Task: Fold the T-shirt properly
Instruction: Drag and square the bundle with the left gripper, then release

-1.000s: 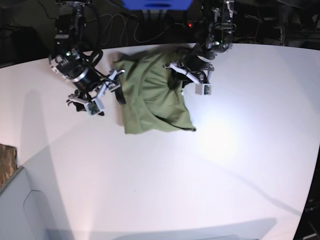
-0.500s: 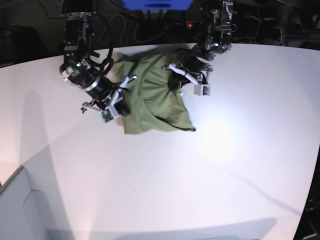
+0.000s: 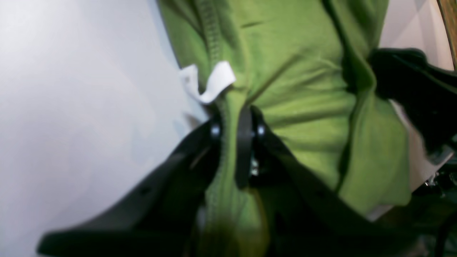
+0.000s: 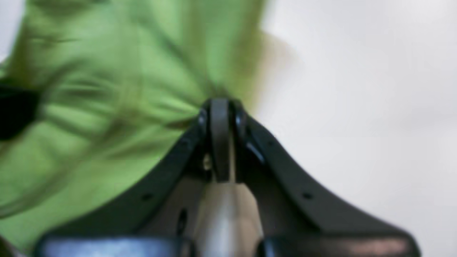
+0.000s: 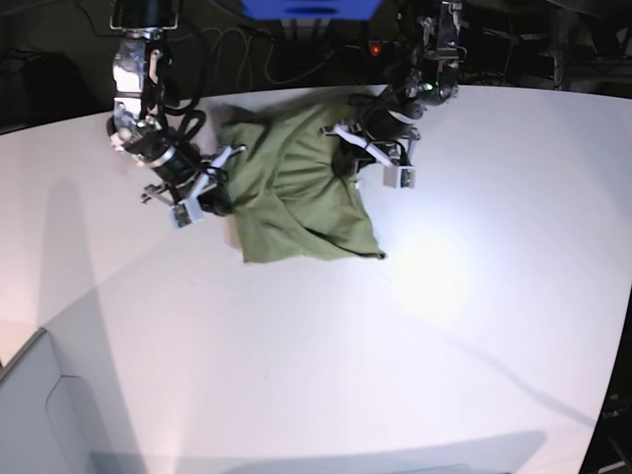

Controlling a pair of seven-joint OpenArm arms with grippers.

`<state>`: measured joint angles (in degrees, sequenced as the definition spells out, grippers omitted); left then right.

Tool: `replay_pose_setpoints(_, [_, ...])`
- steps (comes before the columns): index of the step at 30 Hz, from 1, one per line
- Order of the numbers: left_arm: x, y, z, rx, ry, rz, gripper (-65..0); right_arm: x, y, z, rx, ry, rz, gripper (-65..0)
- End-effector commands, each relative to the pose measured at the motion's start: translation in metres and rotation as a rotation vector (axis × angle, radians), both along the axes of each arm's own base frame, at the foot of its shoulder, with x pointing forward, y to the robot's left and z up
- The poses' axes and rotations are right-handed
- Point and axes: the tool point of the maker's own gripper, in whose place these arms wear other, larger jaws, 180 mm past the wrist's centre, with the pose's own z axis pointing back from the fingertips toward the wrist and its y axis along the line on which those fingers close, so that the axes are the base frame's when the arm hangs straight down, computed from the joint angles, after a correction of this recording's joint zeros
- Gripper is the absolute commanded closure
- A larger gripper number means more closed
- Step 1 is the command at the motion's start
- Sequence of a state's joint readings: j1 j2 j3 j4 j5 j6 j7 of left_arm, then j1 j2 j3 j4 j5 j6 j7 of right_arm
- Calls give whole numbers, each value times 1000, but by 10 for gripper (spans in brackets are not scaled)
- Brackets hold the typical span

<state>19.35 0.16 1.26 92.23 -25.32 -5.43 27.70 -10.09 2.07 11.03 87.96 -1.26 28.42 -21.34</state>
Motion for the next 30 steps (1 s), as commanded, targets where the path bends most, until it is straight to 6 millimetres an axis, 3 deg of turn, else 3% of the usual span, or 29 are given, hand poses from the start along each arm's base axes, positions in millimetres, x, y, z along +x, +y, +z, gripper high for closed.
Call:
replay_pose_setpoints(1, [-3, 2, -1, 11, 7, -4, 0, 10, -7, 20, 10, -69, -19, -1])
replay_pose_setpoints(9, [5, 14, 1, 121, -38, -164, 0, 9, -49, 64, -65, -184, -115, -1])
replay_pose_setpoints(15, [16, 8, 8, 260, -115, -440, 0, 7, -81, 73, -106, -204, -192, -1])
replay_pose_setpoints(20, [44, -9, 19, 368, -210, -653, 0, 0, -101, 71, -128, -194, -243, -1])
replay_pose_setpoints(26, [85, -31, 13, 495, -261, -832, 0, -12, -114, 65, -146, -166, -273, -1])
replay_pose_setpoints(30, [88, -65, 11, 520, -304, -1040, 0, -21, -119, 59, -157, -142, -283, -1])
